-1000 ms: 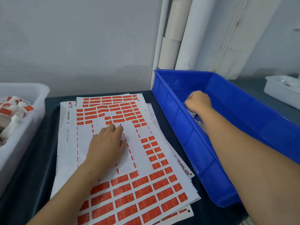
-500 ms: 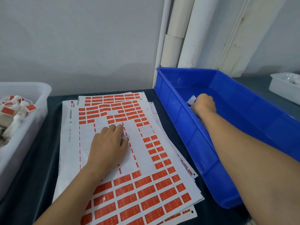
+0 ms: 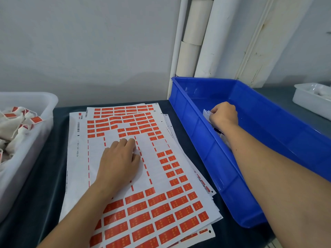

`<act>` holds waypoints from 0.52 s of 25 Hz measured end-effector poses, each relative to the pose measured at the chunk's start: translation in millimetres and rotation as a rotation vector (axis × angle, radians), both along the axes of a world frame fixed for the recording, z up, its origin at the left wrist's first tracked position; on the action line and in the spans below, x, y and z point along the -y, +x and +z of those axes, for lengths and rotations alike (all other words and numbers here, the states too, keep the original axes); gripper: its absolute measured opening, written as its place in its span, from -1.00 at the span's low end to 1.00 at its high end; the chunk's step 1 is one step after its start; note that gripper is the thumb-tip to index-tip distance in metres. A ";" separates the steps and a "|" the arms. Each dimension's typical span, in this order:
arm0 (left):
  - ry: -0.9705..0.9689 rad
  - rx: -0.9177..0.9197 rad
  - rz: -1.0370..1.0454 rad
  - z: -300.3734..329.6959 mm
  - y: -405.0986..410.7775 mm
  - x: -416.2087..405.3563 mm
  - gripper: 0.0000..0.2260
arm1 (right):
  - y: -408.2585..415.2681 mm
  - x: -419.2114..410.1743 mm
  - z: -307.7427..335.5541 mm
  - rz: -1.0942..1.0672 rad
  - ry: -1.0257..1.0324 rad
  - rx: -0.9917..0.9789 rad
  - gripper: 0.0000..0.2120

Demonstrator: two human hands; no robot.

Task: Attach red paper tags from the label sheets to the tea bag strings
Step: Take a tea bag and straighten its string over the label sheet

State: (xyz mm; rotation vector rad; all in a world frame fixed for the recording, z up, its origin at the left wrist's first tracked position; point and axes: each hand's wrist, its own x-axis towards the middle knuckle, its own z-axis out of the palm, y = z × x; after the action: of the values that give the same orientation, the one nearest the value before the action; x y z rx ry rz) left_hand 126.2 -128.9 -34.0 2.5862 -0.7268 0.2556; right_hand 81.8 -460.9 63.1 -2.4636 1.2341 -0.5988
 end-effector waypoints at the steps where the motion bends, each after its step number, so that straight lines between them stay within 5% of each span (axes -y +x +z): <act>1: -0.001 -0.001 0.001 0.1 0.1 -0.1 -0.84 | -1.0 1.3 -0.2 -0.002 0.019 0.005 -0.87; 13: -0.073 -0.028 0.014 -0.1 0.4 -2.1 -0.91 | 5.0 -17.5 53.7 0.128 -0.145 -0.033 -0.78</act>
State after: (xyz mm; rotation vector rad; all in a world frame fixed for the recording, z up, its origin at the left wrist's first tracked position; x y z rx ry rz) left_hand 126.6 -126.8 -34.1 2.5214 -0.6774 0.2457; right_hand 86.8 -443.3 116.8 -2.6583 1.0692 -0.6352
